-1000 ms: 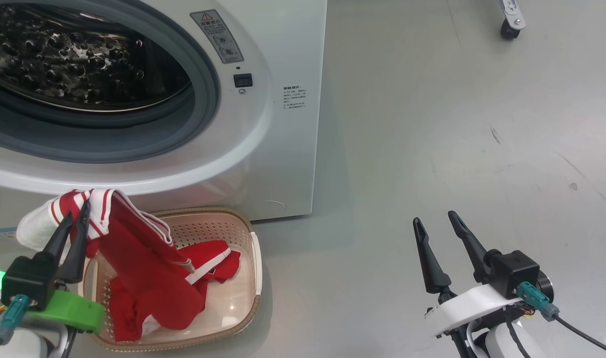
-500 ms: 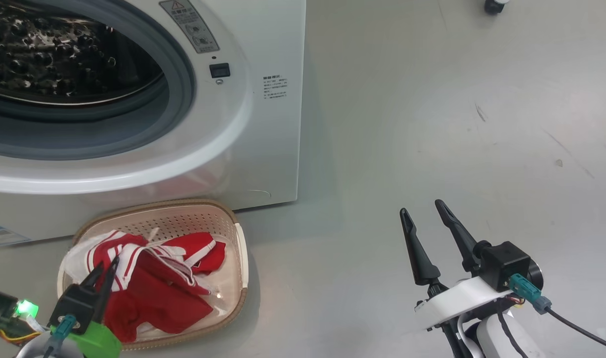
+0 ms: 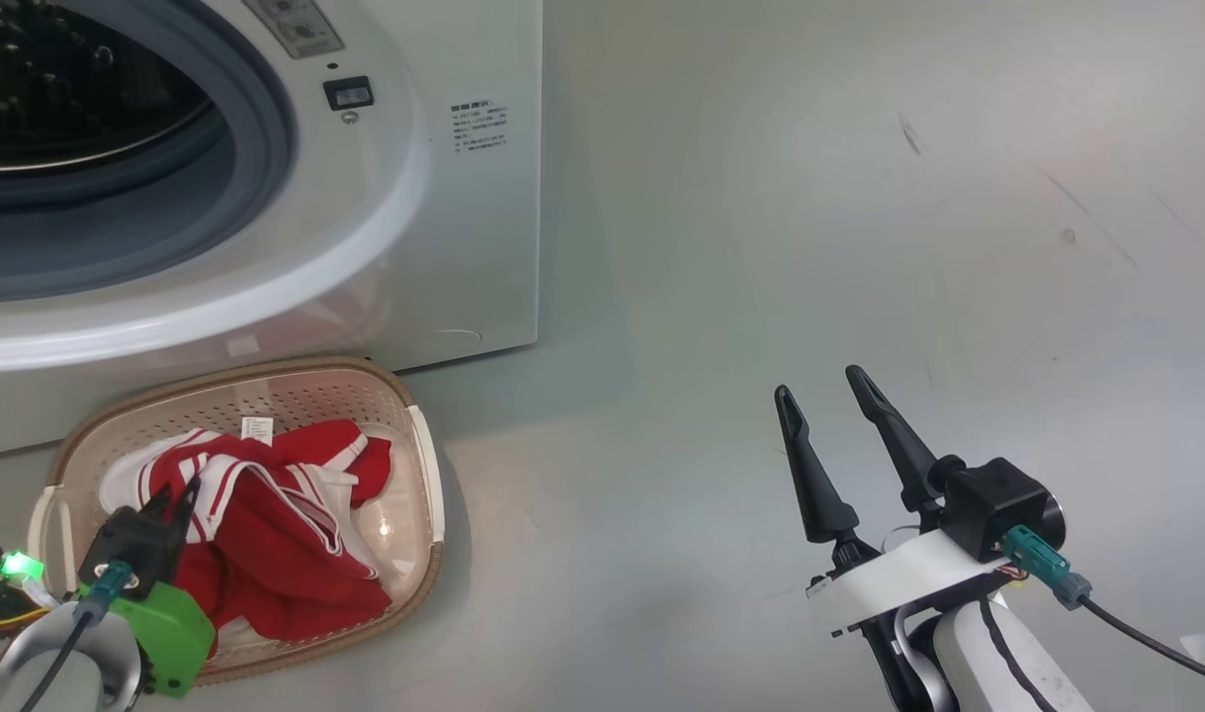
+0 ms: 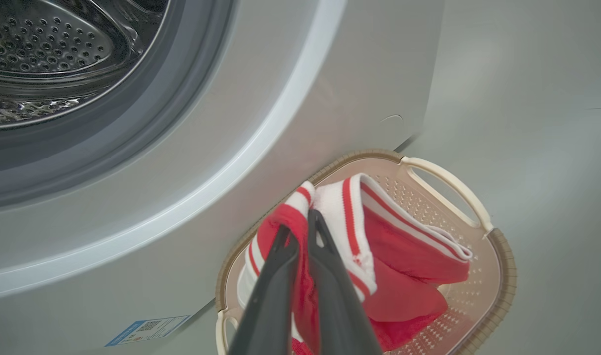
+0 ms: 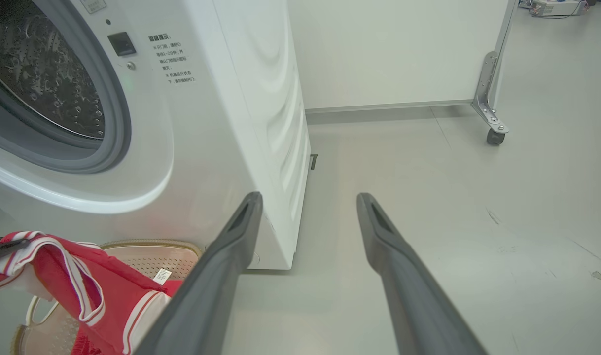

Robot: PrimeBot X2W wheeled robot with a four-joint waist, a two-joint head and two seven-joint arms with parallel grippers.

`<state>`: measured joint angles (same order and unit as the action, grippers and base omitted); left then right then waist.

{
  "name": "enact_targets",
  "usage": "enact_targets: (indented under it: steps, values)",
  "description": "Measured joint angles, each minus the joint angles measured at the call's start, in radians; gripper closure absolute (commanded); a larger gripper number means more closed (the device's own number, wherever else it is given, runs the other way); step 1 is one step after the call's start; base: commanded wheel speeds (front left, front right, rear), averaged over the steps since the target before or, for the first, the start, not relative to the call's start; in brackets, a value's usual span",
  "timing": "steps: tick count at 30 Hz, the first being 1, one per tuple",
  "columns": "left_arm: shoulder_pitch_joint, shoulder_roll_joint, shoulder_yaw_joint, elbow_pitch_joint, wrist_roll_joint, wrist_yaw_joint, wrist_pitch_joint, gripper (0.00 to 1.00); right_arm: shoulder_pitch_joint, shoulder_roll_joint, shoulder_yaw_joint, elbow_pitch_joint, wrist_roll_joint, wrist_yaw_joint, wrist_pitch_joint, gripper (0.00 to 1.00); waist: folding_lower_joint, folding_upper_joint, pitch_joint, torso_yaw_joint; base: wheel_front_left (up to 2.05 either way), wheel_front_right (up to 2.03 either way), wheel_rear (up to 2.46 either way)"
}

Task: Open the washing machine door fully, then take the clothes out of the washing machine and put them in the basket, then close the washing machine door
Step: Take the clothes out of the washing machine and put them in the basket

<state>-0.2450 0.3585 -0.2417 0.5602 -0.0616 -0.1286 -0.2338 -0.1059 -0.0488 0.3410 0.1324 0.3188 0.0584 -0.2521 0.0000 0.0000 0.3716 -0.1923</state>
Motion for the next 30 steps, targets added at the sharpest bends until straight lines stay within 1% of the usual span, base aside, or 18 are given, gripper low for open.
enact_targets:
  steps: [5,11,16,18,24,27,30]
  values:
    - [-0.061,0.002,-0.016,0.031,-0.025,0.0,0.004,1.0,-0.018,0.0,0.016,-0.017,0.007,-0.01,0.0,0.0,0.0,0.0,0.046,-0.027,0.0,0.0,0.0]
    - [-0.153,0.002,-0.06,0.046,-0.026,0.0,0.002,1.0,-0.038,0.0,0.031,-0.03,0.017,-0.026,0.0,0.0,0.0,0.0,0.098,-0.057,0.0,0.0,0.0]
    - [-0.185,0.004,-0.091,0.081,-0.028,0.0,-0.005,1.0,-0.051,0.0,0.044,-0.041,0.017,-0.037,0.0,0.0,0.0,0.0,0.132,-0.078,0.0,0.0,0.0]
    - [-0.192,0.011,-0.095,0.106,-0.035,0.0,-0.005,1.0,-0.051,0.0,0.044,-0.043,0.017,-0.046,0.0,0.0,0.0,0.0,0.145,-0.084,0.0,0.0,0.0]
    - [-0.205,0.033,-0.083,0.194,-0.052,0.0,-0.005,1.0,-0.054,0.0,0.032,-0.045,0.013,-0.062,0.0,0.0,0.0,0.0,0.175,-0.09,0.0,0.0,0.0]
    - [-0.217,0.035,-0.075,0.237,-0.066,0.0,-0.005,1.0,-0.055,0.0,0.025,-0.048,0.001,-0.071,0.0,0.0,0.0,0.0,0.186,-0.086,0.0,0.0,0.0]
    - [-0.231,0.035,-0.073,0.277,-0.07,0.0,0.005,1.0,-0.057,0.0,0.018,-0.052,-0.011,-0.072,0.0,0.0,0.0,0.0,0.195,-0.079,0.0,0.0,0.0]
